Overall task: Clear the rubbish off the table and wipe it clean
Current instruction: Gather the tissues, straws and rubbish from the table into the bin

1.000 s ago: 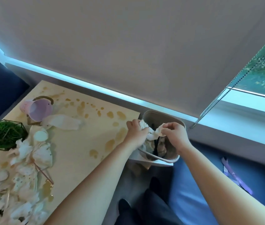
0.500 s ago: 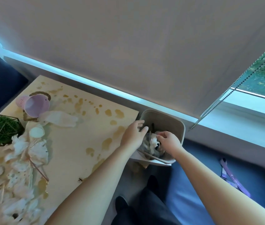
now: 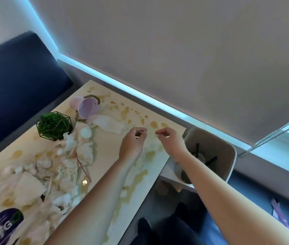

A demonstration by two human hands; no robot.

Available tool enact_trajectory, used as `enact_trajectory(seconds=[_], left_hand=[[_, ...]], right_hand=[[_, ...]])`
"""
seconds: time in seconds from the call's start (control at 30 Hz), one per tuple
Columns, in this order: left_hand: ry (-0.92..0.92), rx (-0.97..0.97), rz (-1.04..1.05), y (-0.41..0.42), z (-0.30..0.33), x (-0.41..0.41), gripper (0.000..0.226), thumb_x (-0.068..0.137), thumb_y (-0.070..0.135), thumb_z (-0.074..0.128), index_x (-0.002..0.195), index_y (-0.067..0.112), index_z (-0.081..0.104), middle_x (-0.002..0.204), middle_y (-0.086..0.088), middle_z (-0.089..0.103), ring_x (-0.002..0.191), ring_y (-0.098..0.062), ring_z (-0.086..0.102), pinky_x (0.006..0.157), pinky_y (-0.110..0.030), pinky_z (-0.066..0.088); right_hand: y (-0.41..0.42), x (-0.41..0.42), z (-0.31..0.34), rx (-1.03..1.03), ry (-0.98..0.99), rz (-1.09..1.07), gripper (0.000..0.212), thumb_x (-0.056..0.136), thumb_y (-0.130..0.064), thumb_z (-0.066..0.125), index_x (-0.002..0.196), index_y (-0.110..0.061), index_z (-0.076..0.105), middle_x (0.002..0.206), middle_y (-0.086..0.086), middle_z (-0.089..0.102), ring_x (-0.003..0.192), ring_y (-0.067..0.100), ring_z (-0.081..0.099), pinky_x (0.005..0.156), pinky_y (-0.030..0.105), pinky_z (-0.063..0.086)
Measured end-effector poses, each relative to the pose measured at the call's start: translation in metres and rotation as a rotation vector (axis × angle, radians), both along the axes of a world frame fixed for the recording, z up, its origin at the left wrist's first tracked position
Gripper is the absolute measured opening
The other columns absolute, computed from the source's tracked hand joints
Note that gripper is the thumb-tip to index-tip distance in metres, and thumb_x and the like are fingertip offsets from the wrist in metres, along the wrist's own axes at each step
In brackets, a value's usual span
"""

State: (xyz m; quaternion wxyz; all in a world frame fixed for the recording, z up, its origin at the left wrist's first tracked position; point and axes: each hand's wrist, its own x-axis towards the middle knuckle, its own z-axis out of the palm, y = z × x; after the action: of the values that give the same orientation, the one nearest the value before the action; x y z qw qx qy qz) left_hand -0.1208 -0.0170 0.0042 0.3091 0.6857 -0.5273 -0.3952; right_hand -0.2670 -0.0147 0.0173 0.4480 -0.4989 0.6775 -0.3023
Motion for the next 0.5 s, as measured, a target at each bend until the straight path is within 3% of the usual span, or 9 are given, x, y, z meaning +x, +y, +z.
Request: enact_trajectory(seconds=[0.17,0.3,0.5], left_hand=[[-0.003,-0.009,0.111,0.011,0.006,0.066,0.014,0.097,0.028,0.054,0.106,0.035,0.062,0.098,0.018,0.060,0.091,-0.006,0.060,0.076,-0.024,0.044],[-0.011,-0.020,0.197,0.021,0.010,0.107,0.016,0.096,0.024,0.054,0.106,0.033,0.063,0.097,0.019,0.058,0.087,0.005,0.053,0.071,-0.021,0.039],[-0.043,-0.051,0.332,0.039,0.006,0.165,0.018,0.096,0.023,0.053,0.107,0.032,0.063,0.102,0.017,0.060,0.091,-0.001,0.057,0.072,-0.023,0.045]], right_hand=[[0.004,0.065,0.003,0.036,-0.040,0.129,0.020,0.098,-0.013,0.049,0.105,-0.020,0.067,0.087,-0.009,0.059,0.072,0.015,0.053,0.054,0.019,0.040],[0.009,0.105,0.000,0.055,-0.011,0.226,0.021,0.097,-0.016,0.049,0.107,-0.023,0.067,0.091,-0.014,0.059,0.062,0.009,0.052,0.049,0.018,0.041],[0.011,0.165,-0.004,0.073,0.034,0.361,0.022,0.094,-0.016,0.051,0.105,-0.027,0.066,0.095,-0.010,0.060,0.057,0.012,0.052,0.044,0.021,0.042]])
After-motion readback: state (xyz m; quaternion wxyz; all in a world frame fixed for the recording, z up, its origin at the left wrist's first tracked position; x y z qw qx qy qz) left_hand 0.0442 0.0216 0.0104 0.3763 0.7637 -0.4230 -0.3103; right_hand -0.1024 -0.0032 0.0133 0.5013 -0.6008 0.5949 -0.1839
